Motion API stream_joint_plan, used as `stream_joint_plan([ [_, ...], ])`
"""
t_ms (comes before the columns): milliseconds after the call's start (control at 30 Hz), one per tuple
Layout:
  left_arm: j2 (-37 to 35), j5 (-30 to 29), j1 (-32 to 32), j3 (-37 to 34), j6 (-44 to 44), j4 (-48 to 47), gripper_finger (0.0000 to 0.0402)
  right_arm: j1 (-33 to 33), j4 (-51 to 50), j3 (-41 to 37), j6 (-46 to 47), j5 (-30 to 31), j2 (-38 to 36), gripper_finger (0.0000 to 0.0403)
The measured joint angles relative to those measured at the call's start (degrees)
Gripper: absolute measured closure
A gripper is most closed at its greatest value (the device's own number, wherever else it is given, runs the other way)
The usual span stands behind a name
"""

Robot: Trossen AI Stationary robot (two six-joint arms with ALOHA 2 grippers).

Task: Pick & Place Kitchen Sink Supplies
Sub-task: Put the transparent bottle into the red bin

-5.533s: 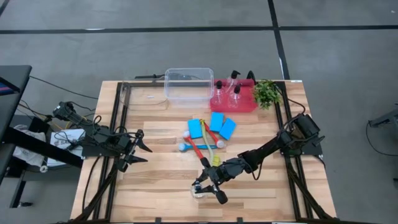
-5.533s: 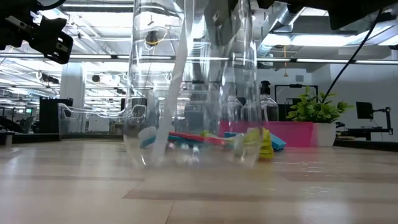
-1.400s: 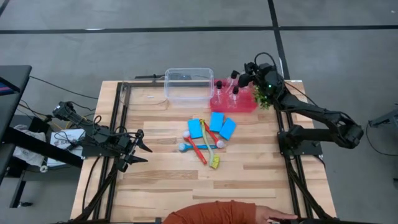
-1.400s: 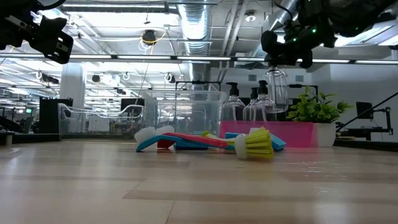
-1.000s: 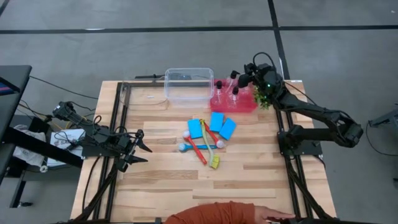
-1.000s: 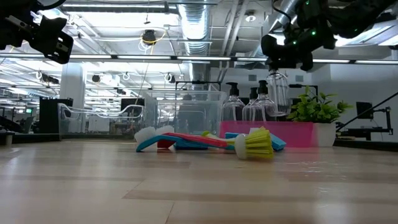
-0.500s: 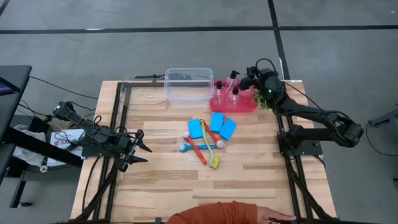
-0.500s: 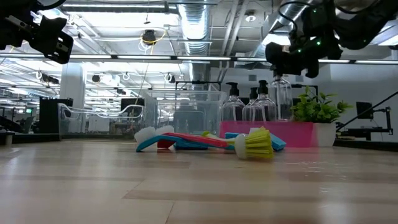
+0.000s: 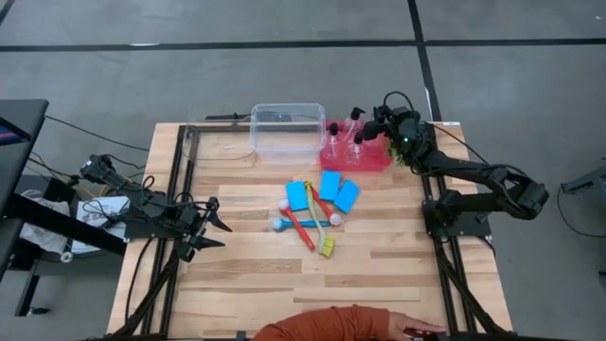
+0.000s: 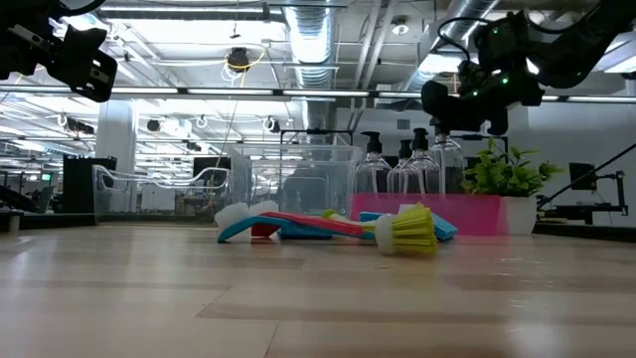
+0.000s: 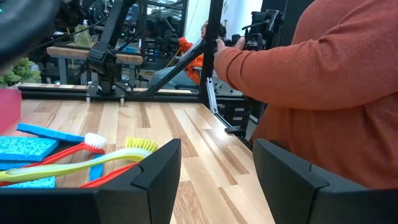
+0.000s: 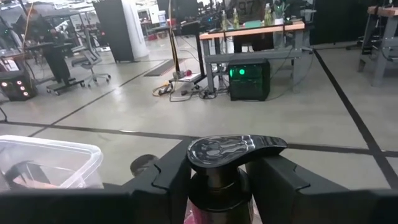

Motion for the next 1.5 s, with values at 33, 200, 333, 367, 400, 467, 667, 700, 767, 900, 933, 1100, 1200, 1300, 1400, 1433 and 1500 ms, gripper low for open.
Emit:
stream_joint_plan([
  [33, 0.0, 0.0, 0.0, 0.0, 0.0, 0.0, 0.0199, 0.0, 0.4, 0.0, 0.4, 0.0, 0.5, 0.0263],
  [200, 0.0, 0.0, 0.0, 0.0, 0.0, 0.0, 0.0199, 0.0, 2.0, 0.0, 1.3, 0.0, 2.8, 0.0259],
  [333, 0.0, 0.0, 0.0, 0.0, 0.0, 0.0, 0.0199, 0.0, 2.4, 0.0, 1.3, -0.1, 3.8, 0.0264],
  [367, 0.0, 0.0, 0.0, 0.0, 0.0, 0.0, 0.0199, 0.0, 2.3, 0.0, 1.3, -0.1, 4.1, 0.0265],
  [400, 0.0, 0.0, 0.0, 0.0, 0.0, 0.0, 0.0199, 0.0, 2.3, 0.0, 1.3, -0.1, 4.4, 0.0266],
  [467, 0.0, 0.0, 0.0, 0.0, 0.0, 0.0, 0.0199, 0.0, 2.3, 0.0, 1.3, -0.1, 5.0, 0.0267],
  [667, 0.0, 0.0, 0.0, 0.0, 0.0, 0.0, 0.0199, 0.6, 2.4, 0.0, 1.3, -0.3, 5.6, 0.0258],
  [700, 0.0, 0.0, 0.0, 0.0, 0.0, 0.0, 0.0199, 0.8, 2.4, 0.0, 1.3, -0.3, 5.6, 0.0256],
  [767, 0.0, 0.0, 0.0, 0.0, 0.0, 0.0, 0.0199, 0.8, 2.3, 0.0, 1.3, -0.3, 5.6, 0.0252],
  [900, 0.0, 0.0, 0.0, 0.0, 0.0, 0.0, 0.0199, 0.8, 2.0, 0.0, 1.3, -0.3, 5.6, 0.0243],
  [933, 0.0, 0.0, 0.0, 0.0, 0.0, 0.0, 0.0199, 0.8, 1.8, 0.0, 1.3, -0.3, 5.6, 0.0241],
  [1100, 0.0, 0.0, 0.0, 0.0, 0.0, 0.0, 0.0199, 1.1, 1.5, 0.0, 1.3, -0.5, 5.6, 0.0225],
  [1200, 0.0, 0.0, 0.0, 0.0, 0.0, 0.0, 0.0199, 1.6, 1.4, 0.0, 1.1, -0.4, 5.6, 0.0214],
  [1300, 0.0, 0.0, 0.0, 0.0, 0.0, 0.0, 0.0199, 2.0, 1.2, 0.0, 1.2, -0.5, 5.6, 0.0205],
  [1400, 0.0, 0.0, 0.0, 0.0, 0.0, 0.0, 0.0199, 2.4, 0.9, 0.0, 1.2, -0.4, 5.6, 0.0200],
  [1433, 0.0, 0.0, 0.0, 0.0, 0.0, 0.0, 0.0199, 2.5, 0.7, 0.0, 1.2, -0.4, 5.6, 0.0199],
  [1500, 0.0, 0.0, 0.0, 0.0, 0.0, 0.0, 0.0199, 2.7, 0.1, 0.0, 1.3, -0.4, 5.6, 0.0199],
])
